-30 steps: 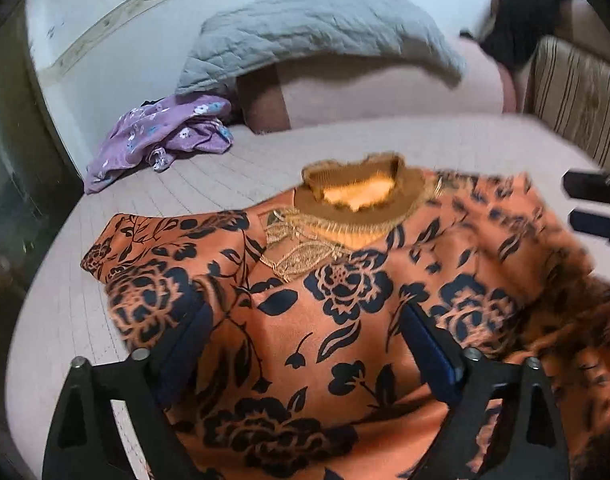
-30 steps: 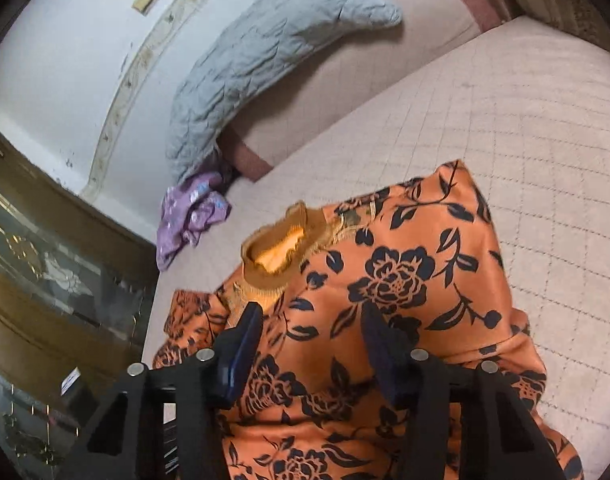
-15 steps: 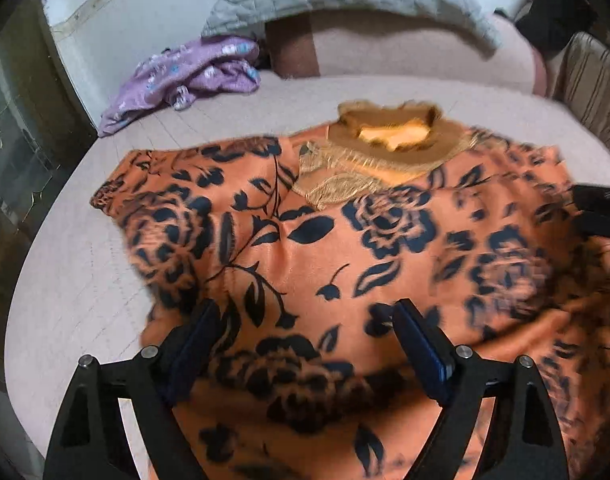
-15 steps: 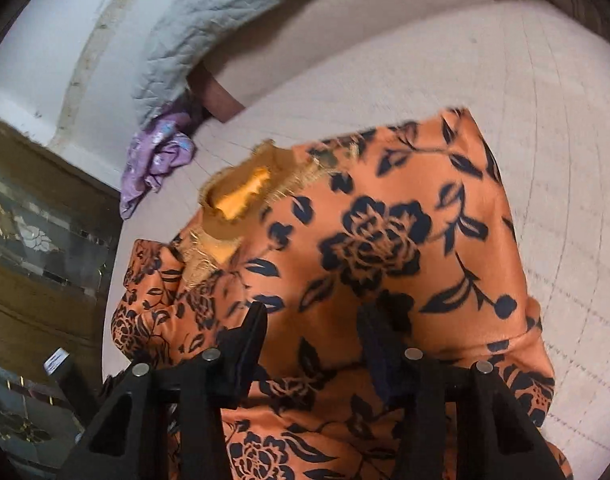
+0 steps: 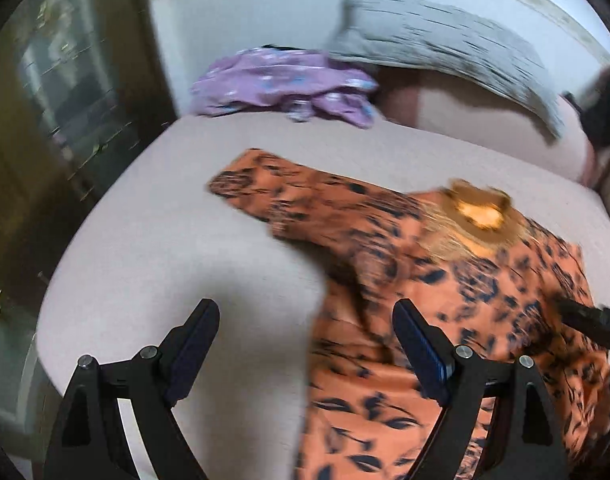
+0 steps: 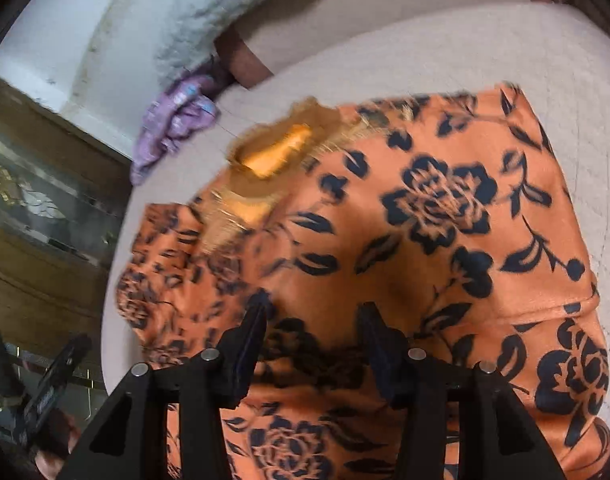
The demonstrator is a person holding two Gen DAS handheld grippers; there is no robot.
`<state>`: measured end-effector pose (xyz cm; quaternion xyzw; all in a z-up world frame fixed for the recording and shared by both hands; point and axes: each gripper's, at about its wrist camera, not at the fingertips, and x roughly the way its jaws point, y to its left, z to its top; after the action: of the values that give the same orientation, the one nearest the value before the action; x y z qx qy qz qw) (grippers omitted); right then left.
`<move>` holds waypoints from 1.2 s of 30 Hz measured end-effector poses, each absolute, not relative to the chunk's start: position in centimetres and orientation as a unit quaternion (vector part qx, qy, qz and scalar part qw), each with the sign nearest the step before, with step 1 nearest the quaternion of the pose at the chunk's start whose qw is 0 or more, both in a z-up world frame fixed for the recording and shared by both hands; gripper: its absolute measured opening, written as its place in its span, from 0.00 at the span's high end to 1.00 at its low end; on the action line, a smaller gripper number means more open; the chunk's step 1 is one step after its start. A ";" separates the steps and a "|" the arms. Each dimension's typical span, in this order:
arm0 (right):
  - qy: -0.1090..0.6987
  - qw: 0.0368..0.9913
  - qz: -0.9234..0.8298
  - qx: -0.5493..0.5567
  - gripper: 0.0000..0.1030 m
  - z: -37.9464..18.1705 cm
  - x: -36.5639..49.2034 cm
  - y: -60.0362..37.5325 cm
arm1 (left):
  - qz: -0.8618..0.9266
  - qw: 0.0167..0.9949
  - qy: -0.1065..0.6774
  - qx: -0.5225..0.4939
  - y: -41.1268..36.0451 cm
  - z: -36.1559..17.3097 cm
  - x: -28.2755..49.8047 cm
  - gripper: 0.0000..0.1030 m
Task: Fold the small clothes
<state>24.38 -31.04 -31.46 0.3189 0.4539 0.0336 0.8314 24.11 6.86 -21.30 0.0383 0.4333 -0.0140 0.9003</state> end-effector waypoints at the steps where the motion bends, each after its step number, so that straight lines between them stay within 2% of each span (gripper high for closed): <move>1: 0.443 0.837 0.039 0.319 0.48 -31.0 24.3 -30.9 | -0.005 0.900 0.434 0.036 7.6 -21.1 24.6 0.14; 5: 0.410 0.844 0.060 0.340 0.39 -29.7 24.2 -30.9 | 0.016 0.894 0.447 0.016 10.9 -20.5 27.3 0.14; 17: 0.408 0.827 0.058 0.382 0.39 -30.8 25.8 -33.3 | 0.046 0.842 0.523 -0.128 18.1 -24.3 36.4 0.14; 27: 0.413 0.824 0.054 0.384 0.39 -31.8 26.3 -33.9 | 0.059 0.795 0.536 -0.277 18.4 -30.5 41.9 0.15; 28: 0.412 0.825 0.053 0.383 0.39 -31.8 26.3 -34.0 | 0.062 0.792 0.535 -0.287 18.4 -31.1 42.2 0.17; 30: 0.411 0.825 0.050 0.384 0.39 -31.9 26.2 -34.2 | 0.063 0.786 0.532 -0.308 18.2 -32.3 43.1 0.41; 32: 0.410 0.825 0.047 0.387 0.39 -32.0 26.1 -34.6 | 0.076 0.797 0.518 -0.300 18.0 -32.4 43.6 0.46; 34: 0.410 0.823 0.045 0.389 0.39 -32.2 26.2 -35.0 | 0.072 0.810 0.505 -0.288 17.5 -32.4 44.3 0.62; 35: 0.410 0.823 0.044 0.390 0.39 -32.3 26.2 -35.1 | 0.069 0.811 0.507 -0.284 17.2 -32.6 44.7 0.77; 36: 0.410 0.823 0.042 0.390 0.39 -32.4 26.1 -35.2 | 0.074 0.812 0.507 -0.279 17.0 -32.8 44.8 0.81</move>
<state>26.15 -35.20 -32.36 0.3899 0.4104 0.0422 0.8233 44.80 17.02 -32.76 -0.2786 0.5067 0.0739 0.8125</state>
